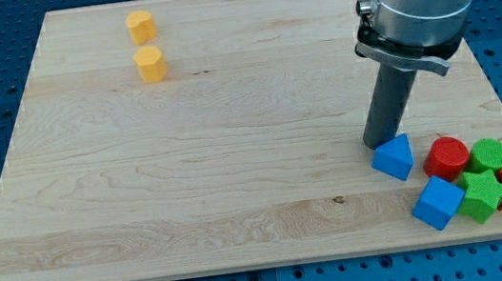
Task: Point your hand at the left side of the yellow hexagon
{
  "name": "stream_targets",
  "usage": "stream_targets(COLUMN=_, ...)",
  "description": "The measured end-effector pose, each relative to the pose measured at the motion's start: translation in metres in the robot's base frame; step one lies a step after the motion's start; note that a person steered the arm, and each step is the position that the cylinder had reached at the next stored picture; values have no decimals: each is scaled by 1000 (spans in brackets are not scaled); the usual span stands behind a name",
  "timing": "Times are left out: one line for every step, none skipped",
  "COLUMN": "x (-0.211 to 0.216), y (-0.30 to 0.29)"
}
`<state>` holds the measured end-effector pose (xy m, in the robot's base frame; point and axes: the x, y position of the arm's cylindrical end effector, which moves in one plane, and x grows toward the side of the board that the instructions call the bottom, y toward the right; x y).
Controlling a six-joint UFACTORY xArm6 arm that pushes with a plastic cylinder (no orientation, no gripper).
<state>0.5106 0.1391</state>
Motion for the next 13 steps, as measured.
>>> stream_targets(x=4, y=1)
stream_targets(x=6, y=-2)
stream_targets(x=6, y=-19)
stream_targets(x=5, y=-19)
stream_targets(x=-7, y=-19)
stream_targets(x=-12, y=-19)
stream_targets(x=-14, y=-19)
stream_targets(x=-14, y=-19)
stream_targets(x=-15, y=-19)
stream_targets(x=-16, y=-19)
stream_targets(x=-16, y=-20)
stream_targets(x=-25, y=-45)
stream_targets(x=-25, y=-45)
